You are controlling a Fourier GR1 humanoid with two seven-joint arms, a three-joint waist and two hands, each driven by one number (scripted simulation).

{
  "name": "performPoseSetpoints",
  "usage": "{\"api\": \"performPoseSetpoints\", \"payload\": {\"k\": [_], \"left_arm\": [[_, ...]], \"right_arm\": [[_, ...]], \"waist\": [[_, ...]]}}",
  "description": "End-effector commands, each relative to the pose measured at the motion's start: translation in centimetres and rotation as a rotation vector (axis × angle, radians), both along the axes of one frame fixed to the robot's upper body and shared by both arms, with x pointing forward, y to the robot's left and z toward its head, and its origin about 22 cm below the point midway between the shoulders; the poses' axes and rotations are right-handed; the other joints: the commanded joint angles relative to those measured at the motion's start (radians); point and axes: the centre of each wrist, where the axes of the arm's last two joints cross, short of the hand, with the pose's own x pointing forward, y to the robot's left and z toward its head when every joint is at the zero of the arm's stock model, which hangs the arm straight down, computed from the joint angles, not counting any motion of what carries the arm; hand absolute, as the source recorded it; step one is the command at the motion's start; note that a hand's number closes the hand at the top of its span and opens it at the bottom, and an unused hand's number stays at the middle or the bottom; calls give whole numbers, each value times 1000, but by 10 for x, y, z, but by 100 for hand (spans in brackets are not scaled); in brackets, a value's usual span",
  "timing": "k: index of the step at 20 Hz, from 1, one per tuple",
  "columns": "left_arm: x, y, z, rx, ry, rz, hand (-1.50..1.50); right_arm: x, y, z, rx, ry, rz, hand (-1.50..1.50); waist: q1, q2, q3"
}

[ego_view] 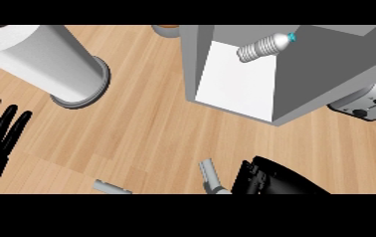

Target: Pick up the bottled water, place it into the cabinet and close the cabinet

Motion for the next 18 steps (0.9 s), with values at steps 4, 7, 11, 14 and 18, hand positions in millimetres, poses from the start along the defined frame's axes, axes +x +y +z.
{"api": "performPoseSetpoints", "payload": {"k": [4, 7, 11, 14, 18], "left_arm": [[-2, 6, -4, 0, 18, 14, -150], [-2, 6, -9, -5, 25, 46, -150], [-4, 12, -7, -11, 22, 31, -150], [-4, 11, -6, -24, 9, 38, -150], [-5, 14, -8, -25, 17, 45, -150]], "right_arm": [[59, 38, 13, 54, 37, -258, 150], [82, 56, 22, 100, 65, -356, 150], [118, 68, 39, 112, 61, -469, 150], [140, 74, 54, 162, 86, -557, 150], [152, 74, 52, 229, 156, -642, -150]], "waist": [[-25, -14, 3], [-55, -17, 7], [-41, -20, 10], [-43, -19, 11], [-55, -17, 14]]}}
